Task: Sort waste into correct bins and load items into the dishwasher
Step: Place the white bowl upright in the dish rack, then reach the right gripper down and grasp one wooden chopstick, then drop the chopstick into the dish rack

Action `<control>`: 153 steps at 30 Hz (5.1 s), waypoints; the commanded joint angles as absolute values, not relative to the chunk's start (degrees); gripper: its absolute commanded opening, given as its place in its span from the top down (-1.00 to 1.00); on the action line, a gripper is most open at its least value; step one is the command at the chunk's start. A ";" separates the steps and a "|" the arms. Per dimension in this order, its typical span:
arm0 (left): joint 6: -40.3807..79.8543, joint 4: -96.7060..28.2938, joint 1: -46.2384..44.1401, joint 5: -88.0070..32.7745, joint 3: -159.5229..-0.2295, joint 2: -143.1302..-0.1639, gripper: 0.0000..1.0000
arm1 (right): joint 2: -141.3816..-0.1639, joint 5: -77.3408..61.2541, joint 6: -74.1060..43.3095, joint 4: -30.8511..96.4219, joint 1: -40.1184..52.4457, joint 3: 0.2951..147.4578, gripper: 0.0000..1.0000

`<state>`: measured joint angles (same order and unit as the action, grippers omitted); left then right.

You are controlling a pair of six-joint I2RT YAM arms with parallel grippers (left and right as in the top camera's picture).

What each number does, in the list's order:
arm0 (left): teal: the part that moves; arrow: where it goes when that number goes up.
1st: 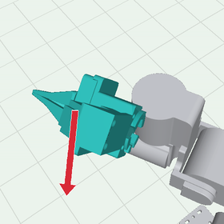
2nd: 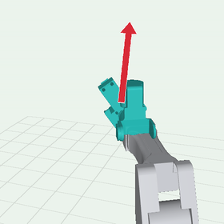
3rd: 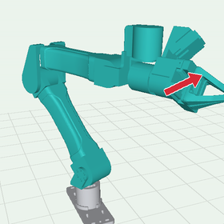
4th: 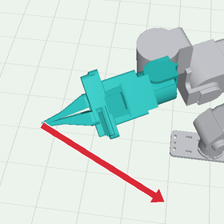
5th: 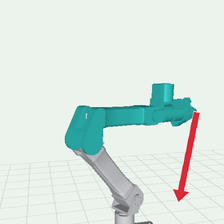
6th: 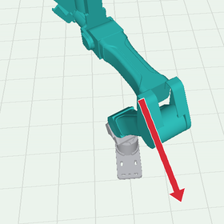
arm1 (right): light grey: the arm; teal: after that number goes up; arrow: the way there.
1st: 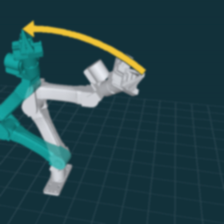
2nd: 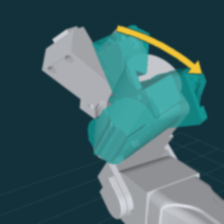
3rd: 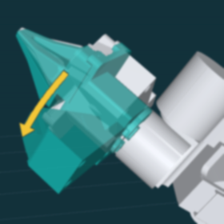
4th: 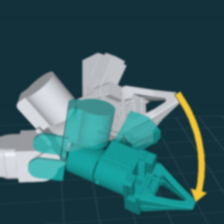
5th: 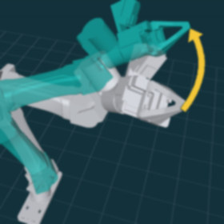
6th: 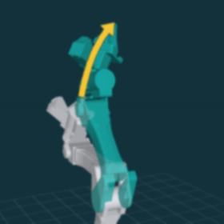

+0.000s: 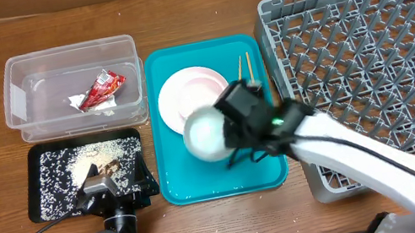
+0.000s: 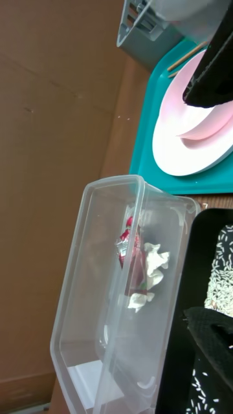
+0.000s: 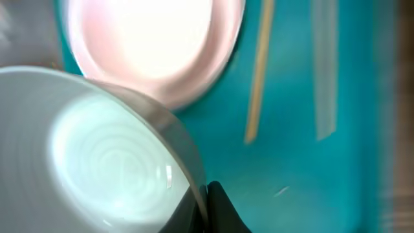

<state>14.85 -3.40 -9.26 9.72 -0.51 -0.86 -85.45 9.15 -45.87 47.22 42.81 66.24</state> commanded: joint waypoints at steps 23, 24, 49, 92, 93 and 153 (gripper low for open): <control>15.00 -3.25 -8.82 10.50 -0.27 -0.36 -1.00 | -94.35 71.29 -37.28 49.30 8.56 68.58 0.92; 15.00 -3.25 -8.80 10.50 -0.27 -0.36 -1.00 | -95.33 71.53 -36.82 48.64 8.56 68.58 0.92; 15.00 -3.25 -8.82 10.50 -0.27 -0.36 -1.00 | -103.44 76.23 -19.25 36.91 12.08 68.58 0.92; 15.00 -3.25 -8.82 10.50 -0.27 -0.36 -0.99 | -103.66 -1.67 -32.27 36.62 28.77 72.79 0.06; 15.03 -3.25 -8.80 10.50 -0.27 -0.36 -1.00 | -105.25 -1.30 -33.15 35.62 28.60 72.79 0.11; 15.00 -3.25 -8.82 10.50 -0.27 -0.36 -0.99 | -98.32 10.39 -0.58 49.47 17.63 78.43 0.17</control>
